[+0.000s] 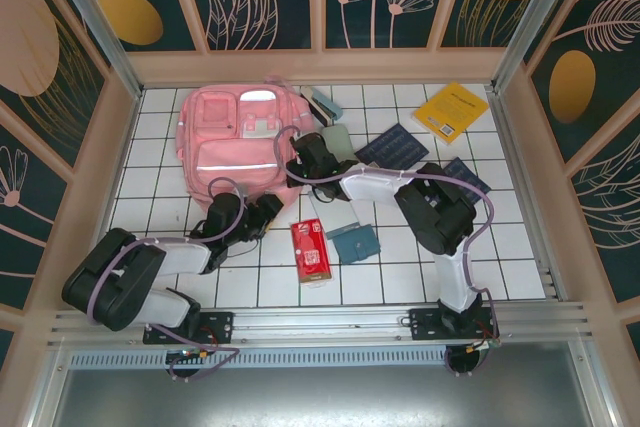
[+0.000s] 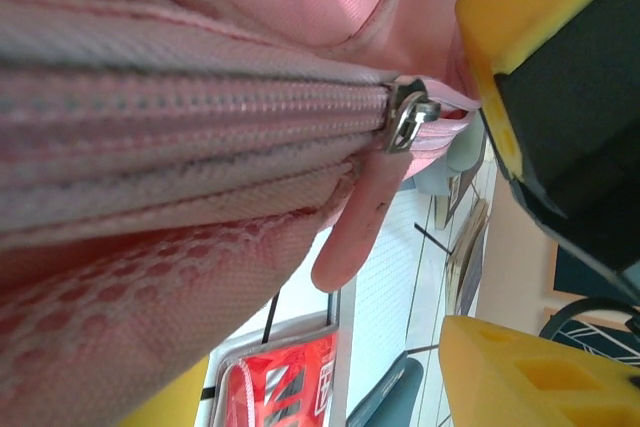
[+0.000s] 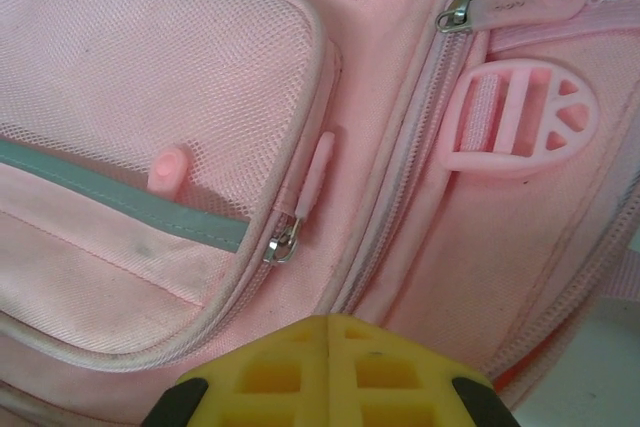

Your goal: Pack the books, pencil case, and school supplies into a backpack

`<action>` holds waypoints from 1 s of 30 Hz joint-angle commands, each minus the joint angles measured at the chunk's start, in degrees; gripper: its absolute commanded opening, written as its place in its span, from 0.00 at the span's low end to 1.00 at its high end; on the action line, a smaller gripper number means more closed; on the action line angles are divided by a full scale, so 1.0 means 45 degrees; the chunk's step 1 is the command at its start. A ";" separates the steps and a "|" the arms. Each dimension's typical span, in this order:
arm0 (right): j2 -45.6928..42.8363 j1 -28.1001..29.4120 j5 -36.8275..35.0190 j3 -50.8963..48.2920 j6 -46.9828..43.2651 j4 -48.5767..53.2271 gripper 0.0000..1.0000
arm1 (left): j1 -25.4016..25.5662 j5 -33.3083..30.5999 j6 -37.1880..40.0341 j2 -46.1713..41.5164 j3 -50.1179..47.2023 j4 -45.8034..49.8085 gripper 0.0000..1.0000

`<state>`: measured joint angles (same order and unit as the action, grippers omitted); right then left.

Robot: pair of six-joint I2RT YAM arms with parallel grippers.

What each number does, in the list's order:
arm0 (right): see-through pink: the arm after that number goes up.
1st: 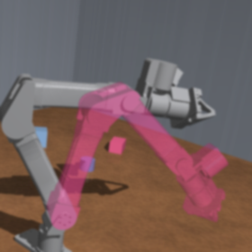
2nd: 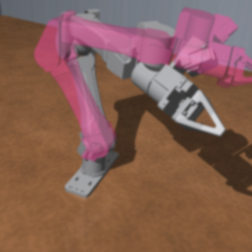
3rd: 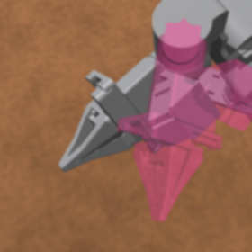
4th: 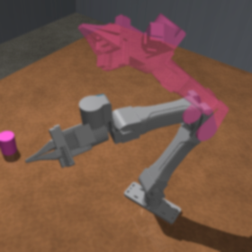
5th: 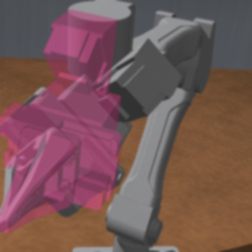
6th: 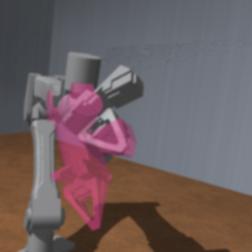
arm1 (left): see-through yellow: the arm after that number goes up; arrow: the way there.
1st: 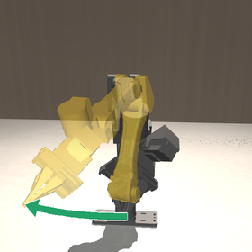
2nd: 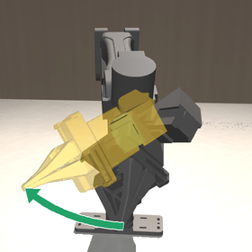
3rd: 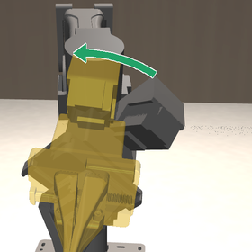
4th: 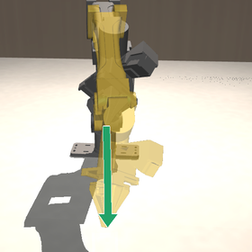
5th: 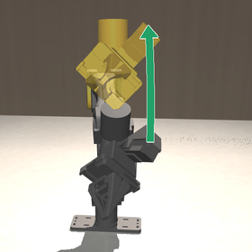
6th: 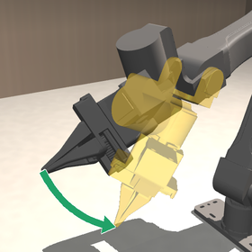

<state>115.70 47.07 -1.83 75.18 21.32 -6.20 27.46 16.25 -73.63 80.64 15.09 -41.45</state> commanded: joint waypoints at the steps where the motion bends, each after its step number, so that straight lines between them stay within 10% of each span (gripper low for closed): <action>1: 0.0303 0.0184 0.0166 0.0139 -0.0131 -0.0078 0.03 | 0.0069 -0.0423 -0.0026 0.0193 0.0516 -0.1023 0.61; 30: 0.0647 0.0479 0.0152 0.0201 0.0106 -0.0090 0.02 | 0.0042 -0.0552 0.0422 -0.1410 0.0430 0.0418 0.57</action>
<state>117.25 48.18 -1.85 75.18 21.39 -7.18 27.77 14.06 -72.42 72.82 16.73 -39.18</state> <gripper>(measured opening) 0.050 0.572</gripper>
